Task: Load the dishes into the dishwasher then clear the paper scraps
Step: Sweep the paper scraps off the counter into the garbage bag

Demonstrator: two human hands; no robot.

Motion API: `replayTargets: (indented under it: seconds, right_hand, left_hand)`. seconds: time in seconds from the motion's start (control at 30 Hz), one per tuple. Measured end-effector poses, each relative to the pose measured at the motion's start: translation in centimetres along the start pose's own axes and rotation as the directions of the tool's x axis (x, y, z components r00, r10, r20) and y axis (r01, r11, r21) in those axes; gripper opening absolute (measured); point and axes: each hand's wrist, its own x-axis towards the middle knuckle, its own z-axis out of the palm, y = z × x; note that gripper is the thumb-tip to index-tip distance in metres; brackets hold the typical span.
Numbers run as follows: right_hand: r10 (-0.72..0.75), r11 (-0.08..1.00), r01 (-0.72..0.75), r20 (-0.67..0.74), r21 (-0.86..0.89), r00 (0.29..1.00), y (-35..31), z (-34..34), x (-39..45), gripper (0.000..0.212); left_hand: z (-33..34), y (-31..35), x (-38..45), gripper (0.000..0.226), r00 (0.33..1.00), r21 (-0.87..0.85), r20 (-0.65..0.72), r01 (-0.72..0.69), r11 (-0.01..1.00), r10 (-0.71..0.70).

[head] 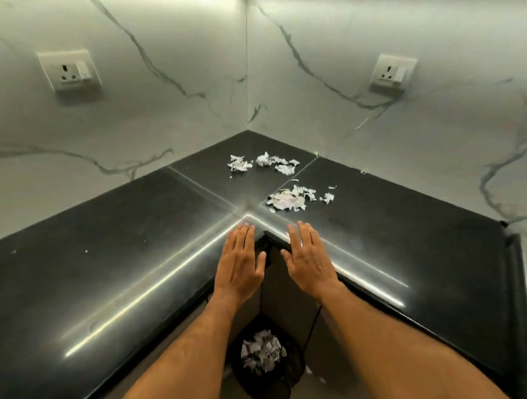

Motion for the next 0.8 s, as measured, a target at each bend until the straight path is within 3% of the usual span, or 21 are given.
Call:
replayTargets:
  seconds: [0.17, 0.4, 0.8]
  right_hand:
    - [0.044, 0.999, -0.044, -0.089, 0.000, 0.995, 1.3, -5.5, 3.3, 0.064]
    - [0.118, 0.993, -0.117, -0.107, 0.017, 0.987, 4.4, -8.7, 7.1, 0.066]
    - [0.199, 0.978, -0.199, 0.012, 0.064, 0.980, 13.6, -1.0, 17.4, 0.066]
  left_hand:
    - [-3.4, 2.3, 4.6, 0.067, 0.997, -0.022, -0.066, -0.031, 0.999, 0.030]
    - [-3.9, 3.8, 10.5, 0.067, 0.991, -0.031, -0.100, -0.089, 0.996, 0.086]
    - [8.3, 1.8, 19.2, 0.072, 0.999, -0.043, 0.036, -0.012, 0.999, 0.013]
